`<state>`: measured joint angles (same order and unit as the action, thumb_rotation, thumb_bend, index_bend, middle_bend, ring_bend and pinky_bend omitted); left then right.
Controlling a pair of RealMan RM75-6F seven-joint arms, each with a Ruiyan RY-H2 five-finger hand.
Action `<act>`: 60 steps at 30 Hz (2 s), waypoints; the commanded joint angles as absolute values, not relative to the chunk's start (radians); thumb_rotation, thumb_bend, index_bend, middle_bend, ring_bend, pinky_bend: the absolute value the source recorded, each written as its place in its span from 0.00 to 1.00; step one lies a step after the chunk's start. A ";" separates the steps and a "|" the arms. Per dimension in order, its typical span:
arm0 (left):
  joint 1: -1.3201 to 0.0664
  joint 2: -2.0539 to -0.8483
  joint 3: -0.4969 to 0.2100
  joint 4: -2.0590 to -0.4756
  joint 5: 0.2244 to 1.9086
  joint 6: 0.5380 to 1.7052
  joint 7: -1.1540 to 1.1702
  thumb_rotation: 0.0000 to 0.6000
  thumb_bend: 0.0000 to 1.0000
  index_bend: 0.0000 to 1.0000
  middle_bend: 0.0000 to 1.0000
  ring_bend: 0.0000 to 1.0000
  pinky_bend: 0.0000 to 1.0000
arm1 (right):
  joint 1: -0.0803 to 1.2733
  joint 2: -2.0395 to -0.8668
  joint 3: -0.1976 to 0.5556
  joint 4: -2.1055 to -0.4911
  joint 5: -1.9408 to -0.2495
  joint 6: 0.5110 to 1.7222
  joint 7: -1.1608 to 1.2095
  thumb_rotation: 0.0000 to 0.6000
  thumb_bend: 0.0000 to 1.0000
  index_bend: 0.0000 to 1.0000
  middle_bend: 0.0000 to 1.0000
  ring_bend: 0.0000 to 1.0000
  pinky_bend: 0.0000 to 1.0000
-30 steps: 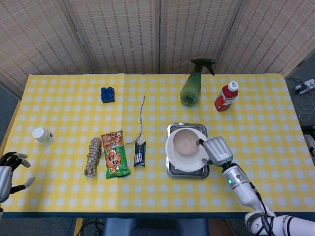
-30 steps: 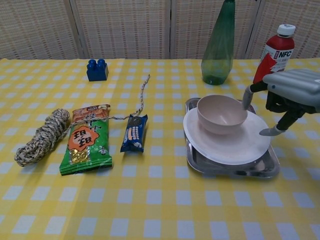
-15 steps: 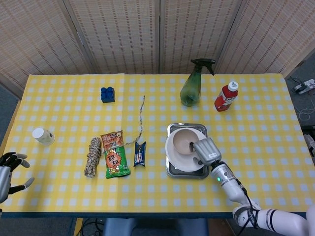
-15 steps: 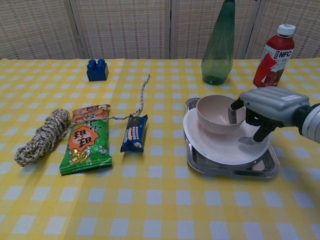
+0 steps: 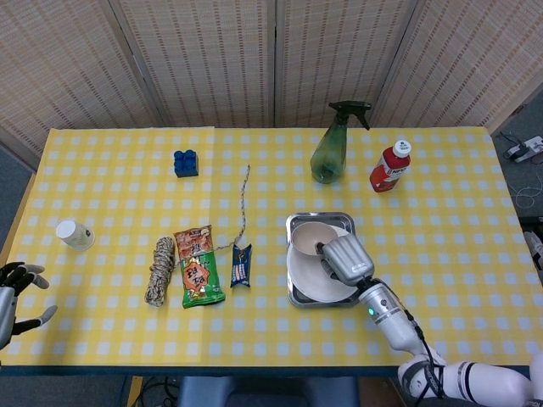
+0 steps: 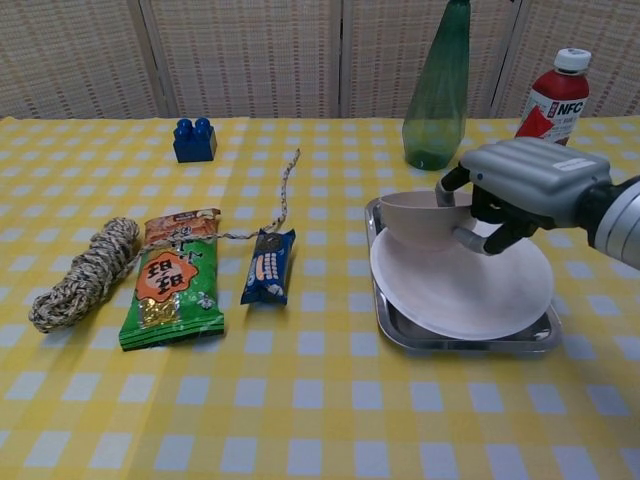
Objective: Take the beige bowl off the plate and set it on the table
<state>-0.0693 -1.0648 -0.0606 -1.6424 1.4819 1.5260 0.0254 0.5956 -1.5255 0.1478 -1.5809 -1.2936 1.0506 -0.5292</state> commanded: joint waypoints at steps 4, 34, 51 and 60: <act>-0.068 -1.064 -0.061 -1.643 1.480 1.527 0.025 1.00 0.00 0.61 0.35 0.22 0.44 | 0.624 -1.509 0.156 -1.679 -1.354 1.092 -0.599 1.00 0.51 0.76 1.00 1.00 1.00; -0.064 -1.053 -0.071 -1.638 1.458 1.524 0.013 1.00 0.00 0.61 0.35 0.22 0.44 | 0.659 -1.574 -0.018 -1.738 -1.518 0.997 -0.529 1.00 0.21 0.58 1.00 1.00 1.00; -0.063 -1.057 -0.062 -1.651 1.474 1.525 0.042 1.00 0.00 0.61 0.35 0.22 0.44 | 0.520 -1.346 -0.047 -1.851 -1.559 1.213 -0.577 1.00 0.00 0.27 0.77 0.86 0.99; -0.069 -1.073 -0.044 -1.659 1.486 1.502 0.079 1.00 0.00 0.60 0.35 0.22 0.44 | 0.360 -1.208 -0.065 -1.814 -1.517 1.402 -0.551 1.00 0.00 0.48 0.55 0.56 0.46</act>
